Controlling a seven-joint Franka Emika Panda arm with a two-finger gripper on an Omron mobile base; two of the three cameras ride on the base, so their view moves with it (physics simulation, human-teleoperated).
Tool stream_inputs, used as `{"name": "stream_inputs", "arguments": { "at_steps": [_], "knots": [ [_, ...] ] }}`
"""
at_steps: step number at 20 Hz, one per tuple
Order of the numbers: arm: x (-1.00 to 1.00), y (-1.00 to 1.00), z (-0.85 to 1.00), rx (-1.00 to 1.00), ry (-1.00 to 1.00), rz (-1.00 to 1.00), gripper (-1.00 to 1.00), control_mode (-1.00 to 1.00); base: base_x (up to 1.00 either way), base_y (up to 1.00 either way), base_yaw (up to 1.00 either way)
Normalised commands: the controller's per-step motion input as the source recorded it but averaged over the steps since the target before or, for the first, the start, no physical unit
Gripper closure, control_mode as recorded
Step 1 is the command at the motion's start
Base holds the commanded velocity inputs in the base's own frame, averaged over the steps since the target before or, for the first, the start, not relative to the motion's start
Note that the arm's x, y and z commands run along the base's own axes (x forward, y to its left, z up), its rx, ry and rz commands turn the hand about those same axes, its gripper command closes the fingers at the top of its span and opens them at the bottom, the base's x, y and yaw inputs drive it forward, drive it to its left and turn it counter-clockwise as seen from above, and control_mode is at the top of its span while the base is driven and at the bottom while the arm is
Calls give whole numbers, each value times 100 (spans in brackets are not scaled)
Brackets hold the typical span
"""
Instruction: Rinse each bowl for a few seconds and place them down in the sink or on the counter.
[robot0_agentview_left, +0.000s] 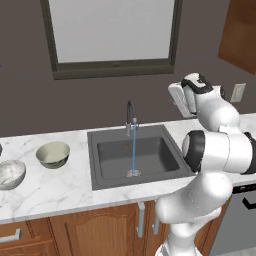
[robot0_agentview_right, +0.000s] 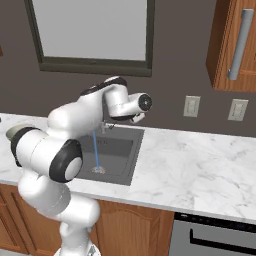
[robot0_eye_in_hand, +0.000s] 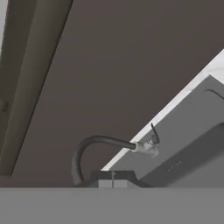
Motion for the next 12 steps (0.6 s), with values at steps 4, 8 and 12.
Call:
{"name": "stream_inputs", "arguments": {
  "at_steps": [4, 8, 12],
  "knots": [
    [-47, 44, 44, -9, 1, 0, -100, -100, 0, 0, 0],
    [-41, 48, 23, -6, 5, 0, -100, -100, 0, 0, 0],
    [-34, 58, 6, -5, 4, 0, -100, -100, 0, 0, 0]
  ]
}}
